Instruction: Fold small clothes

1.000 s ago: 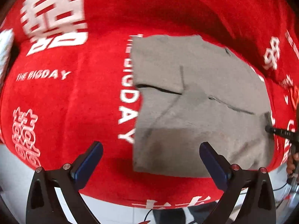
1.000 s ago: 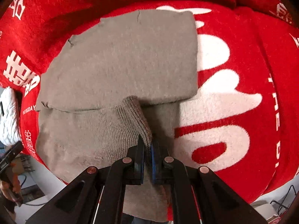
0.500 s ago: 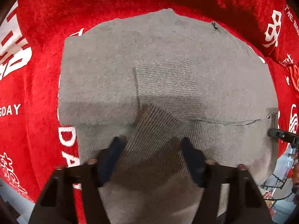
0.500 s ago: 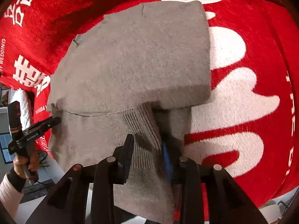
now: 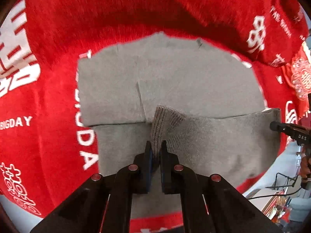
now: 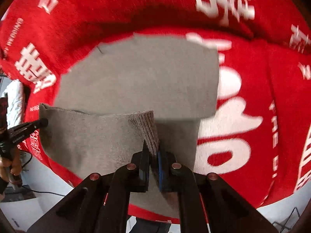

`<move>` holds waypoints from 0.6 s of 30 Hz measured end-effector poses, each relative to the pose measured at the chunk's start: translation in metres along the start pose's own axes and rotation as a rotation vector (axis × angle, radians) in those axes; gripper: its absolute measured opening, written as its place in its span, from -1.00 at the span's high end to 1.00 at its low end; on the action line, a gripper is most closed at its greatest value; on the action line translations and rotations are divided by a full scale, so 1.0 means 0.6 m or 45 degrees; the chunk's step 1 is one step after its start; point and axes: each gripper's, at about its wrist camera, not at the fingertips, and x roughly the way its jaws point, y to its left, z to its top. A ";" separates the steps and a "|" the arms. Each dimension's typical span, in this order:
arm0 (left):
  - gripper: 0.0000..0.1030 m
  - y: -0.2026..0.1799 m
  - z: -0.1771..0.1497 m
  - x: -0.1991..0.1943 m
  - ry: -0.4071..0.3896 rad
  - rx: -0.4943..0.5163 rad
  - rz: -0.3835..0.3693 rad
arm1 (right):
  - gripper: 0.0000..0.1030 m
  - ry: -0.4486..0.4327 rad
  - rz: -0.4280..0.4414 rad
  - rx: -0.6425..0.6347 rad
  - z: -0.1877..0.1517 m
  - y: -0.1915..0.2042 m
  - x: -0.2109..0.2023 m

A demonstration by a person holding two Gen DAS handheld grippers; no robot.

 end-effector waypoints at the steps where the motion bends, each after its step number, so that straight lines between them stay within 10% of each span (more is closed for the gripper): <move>1: 0.85 0.005 0.003 -0.016 -0.019 0.000 -0.008 | 0.86 -0.034 -0.004 -0.009 0.009 0.005 -0.016; 9: 0.85 0.028 0.111 -0.075 -0.223 -0.018 0.017 | 0.86 -0.216 -0.019 -0.119 0.165 0.027 -0.042; 18: 0.85 0.071 0.237 0.072 -0.224 -0.112 0.164 | 0.86 -0.122 -0.034 -0.015 0.277 -0.006 0.123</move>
